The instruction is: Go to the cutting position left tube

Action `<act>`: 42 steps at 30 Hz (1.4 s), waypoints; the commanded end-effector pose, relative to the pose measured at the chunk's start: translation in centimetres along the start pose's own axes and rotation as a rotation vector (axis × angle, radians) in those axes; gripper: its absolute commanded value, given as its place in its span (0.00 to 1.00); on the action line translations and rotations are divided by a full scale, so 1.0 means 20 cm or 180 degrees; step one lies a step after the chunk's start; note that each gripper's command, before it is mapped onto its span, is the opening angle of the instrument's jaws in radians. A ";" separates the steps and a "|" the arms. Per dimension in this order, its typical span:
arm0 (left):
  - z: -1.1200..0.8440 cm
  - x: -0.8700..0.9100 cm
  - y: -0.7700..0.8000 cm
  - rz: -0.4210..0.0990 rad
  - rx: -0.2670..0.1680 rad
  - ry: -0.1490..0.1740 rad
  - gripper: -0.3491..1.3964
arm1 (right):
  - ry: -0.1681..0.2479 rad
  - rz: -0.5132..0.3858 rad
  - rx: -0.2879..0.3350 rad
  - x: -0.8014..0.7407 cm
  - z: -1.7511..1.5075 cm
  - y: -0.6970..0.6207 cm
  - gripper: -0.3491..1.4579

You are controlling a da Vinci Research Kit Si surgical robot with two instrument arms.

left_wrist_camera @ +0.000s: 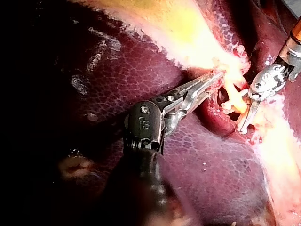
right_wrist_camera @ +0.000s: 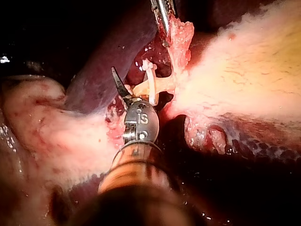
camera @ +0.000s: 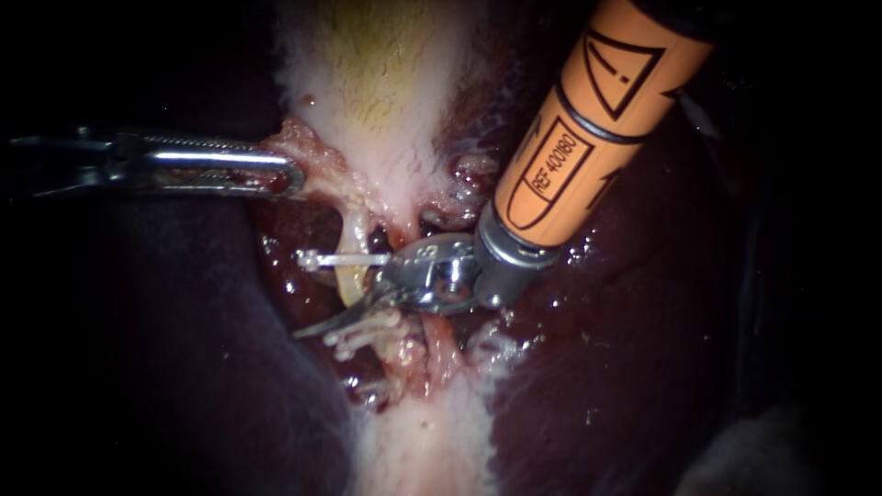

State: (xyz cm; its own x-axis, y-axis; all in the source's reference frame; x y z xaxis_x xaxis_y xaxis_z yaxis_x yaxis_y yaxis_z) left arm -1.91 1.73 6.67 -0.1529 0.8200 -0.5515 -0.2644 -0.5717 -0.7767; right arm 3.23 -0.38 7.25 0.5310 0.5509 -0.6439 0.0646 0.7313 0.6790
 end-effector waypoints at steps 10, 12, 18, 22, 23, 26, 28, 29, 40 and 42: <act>0.000 0.000 -0.001 0.0000 -0.0001 0.0000 0.00 | 0.0183 0.0017 0.0090 0.003 0.000 -0.004 0.94; 0.000 0.000 -0.001 0.0000 -0.0001 0.0000 0.00 | 0.0209 0.0035 0.0103 0.004 0.000 -0.004 0.94; -0.001 0.000 -0.001 0.0001 0.0006 0.0002 0.00 | 0.0234 0.0044 0.0155 0.007 -0.006 -0.007 0.94; -0.001 0.000 -0.001 0.0000 0.0005 0.0002 0.00 | 0.0304 0.0061 0.0231 0.013 -0.012 -0.010 0.94; -0.001 0.000 -0.001 0.0000 0.0005 0.0002 0.00 | 0.0326 0.0063 0.0267 0.015 -0.013 -0.011 0.94; -0.001 0.000 -0.001 0.0000 0.0005 0.0001 0.00 | 0.0331 0.0040 0.0427 0.018 -0.014 -0.014 0.93; -0.001 0.000 -0.001 0.0000 0.0005 0.0002 0.00 | 0.0315 0.0054 0.0523 0.020 -0.014 -0.017 0.91; -0.001 0.000 -0.001 0.0000 0.0005 0.0002 0.00 | 0.0296 0.0048 0.0573 0.020 -0.013 -0.019 0.91; -0.001 0.000 -0.001 0.0000 0.0005 0.0002 0.00 | 0.0432 0.0096 0.0654 0.025 -0.011 -0.024 0.91; -0.001 0.000 -0.001 0.0000 0.0005 0.0002 0.00 | 0.0431 0.0117 0.0656 0.026 -0.012 -0.024 0.91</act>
State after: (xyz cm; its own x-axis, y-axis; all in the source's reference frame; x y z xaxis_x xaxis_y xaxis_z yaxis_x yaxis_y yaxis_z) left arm -1.88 1.75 6.69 -0.1524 0.8200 -0.5517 -0.2659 -0.5717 -0.7762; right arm 3.28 -0.35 6.51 0.4184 0.6346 -0.6498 0.2257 0.6204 0.7511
